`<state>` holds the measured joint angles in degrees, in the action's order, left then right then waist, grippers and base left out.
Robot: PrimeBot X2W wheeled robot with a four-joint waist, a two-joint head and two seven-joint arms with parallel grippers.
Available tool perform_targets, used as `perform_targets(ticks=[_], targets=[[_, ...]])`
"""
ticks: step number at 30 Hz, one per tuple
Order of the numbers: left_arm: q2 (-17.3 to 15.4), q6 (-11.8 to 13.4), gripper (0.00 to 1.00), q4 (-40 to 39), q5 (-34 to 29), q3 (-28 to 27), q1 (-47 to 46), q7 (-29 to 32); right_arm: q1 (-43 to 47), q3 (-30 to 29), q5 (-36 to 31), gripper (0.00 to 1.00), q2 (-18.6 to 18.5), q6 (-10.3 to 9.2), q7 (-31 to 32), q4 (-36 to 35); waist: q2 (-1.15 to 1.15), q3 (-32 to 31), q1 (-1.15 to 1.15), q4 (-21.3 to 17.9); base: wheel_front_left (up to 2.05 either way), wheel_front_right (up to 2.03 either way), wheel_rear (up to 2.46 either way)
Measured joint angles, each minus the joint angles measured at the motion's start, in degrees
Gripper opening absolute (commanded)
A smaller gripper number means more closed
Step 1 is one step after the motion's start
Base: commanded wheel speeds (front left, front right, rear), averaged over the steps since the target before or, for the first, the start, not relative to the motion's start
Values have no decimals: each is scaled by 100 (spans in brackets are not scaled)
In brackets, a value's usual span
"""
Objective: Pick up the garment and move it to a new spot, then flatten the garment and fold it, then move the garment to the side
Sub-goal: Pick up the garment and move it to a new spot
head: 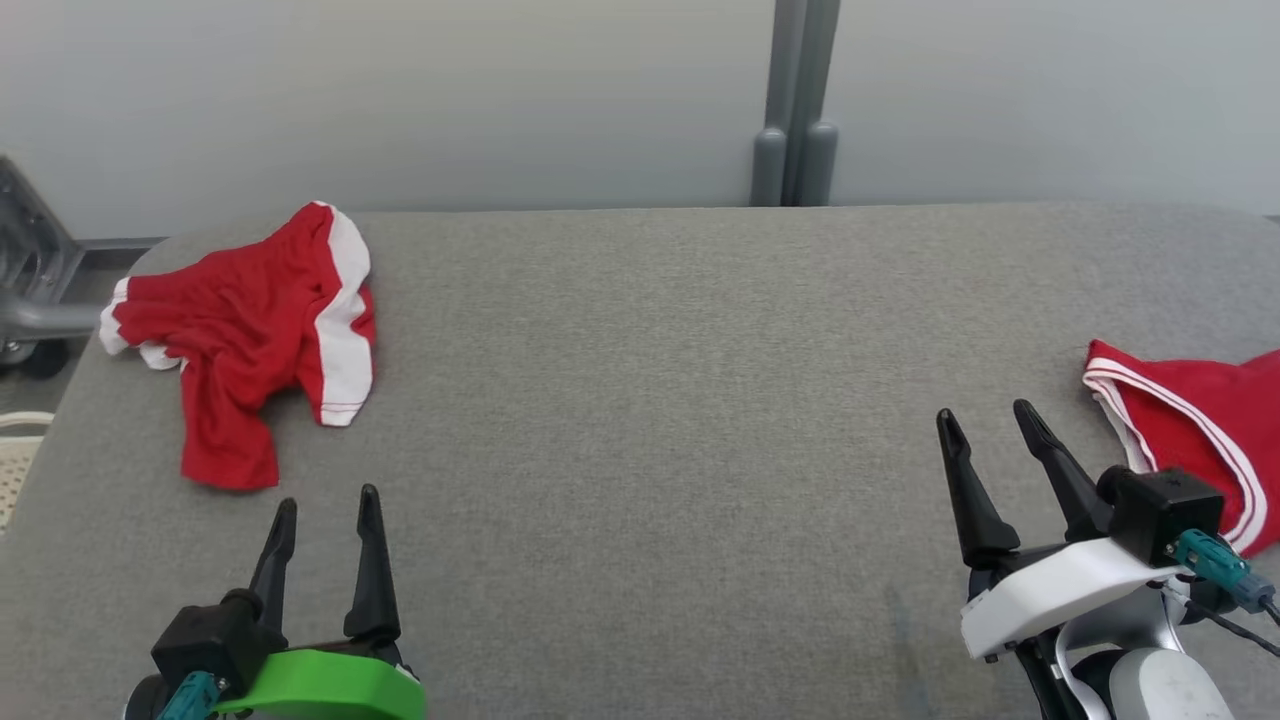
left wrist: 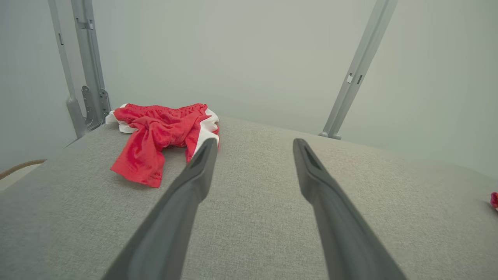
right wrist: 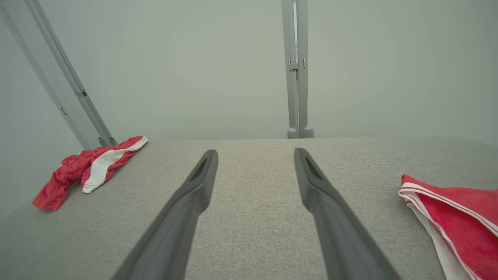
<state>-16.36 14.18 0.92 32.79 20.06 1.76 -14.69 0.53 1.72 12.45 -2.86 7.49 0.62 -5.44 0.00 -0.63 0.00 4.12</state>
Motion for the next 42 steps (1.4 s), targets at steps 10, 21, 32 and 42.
perform_targets(ticks=[10,21,32,42], targets=[[-129,181,100,-170,19,-242,124,0,-84,172,1,100,3,1,44,-33,0,7,0,1088,0,0,0],[-25,322,100,-432,78,-413,400,-4,-421,522,2,100,12,1,178,0,0,64,0,2337,0,0,0],[216,235,100,-569,-37,-611,537,-25,-739,665,-46,100,10,0,181,230,0,452,0,2718,0,0,0],[-94,-120,100,-415,-214,-392,-204,333,-595,314,-131,100,10,0,156,46,0,444,0,2672,0,0,0]])
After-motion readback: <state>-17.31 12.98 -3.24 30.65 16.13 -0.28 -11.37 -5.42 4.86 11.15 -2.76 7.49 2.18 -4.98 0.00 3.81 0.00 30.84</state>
